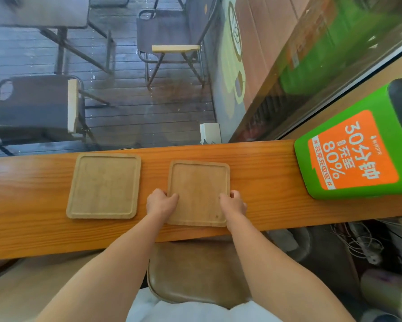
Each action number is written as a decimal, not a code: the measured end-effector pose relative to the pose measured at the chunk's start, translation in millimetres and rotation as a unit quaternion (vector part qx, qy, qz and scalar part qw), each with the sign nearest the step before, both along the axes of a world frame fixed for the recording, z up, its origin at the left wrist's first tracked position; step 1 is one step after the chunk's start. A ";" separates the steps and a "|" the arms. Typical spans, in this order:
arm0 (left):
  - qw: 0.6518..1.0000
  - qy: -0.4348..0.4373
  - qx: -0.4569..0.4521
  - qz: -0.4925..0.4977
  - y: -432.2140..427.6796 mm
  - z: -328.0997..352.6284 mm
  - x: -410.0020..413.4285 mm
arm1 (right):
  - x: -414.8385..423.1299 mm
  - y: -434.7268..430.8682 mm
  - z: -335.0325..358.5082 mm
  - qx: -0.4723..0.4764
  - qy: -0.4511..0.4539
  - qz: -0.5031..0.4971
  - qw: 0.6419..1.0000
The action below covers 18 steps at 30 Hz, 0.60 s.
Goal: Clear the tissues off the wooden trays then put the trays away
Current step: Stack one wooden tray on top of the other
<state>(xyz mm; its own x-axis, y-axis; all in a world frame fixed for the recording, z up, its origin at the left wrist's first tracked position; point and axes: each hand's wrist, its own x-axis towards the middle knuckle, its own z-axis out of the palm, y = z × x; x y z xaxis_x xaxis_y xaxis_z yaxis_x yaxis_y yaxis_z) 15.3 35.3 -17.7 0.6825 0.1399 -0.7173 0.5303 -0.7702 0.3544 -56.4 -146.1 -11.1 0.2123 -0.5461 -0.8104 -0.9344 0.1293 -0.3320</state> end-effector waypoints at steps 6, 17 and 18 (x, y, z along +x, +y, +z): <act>0.997 0.031 -0.027 0.065 2.9 -1.5 -1.6 | 6.6 -5.8 5.2 0.061 0.005 -0.035 0.998; 0.989 0.084 -0.089 0.083 31.0 9.3 3.4 | 12.9 20.9 21.3 0.059 -0.008 -0.078 0.995; 0.986 0.087 -0.112 0.086 34.6 11.3 5.2 | 15.0 30.1 24.2 0.050 0.002 -0.084 0.995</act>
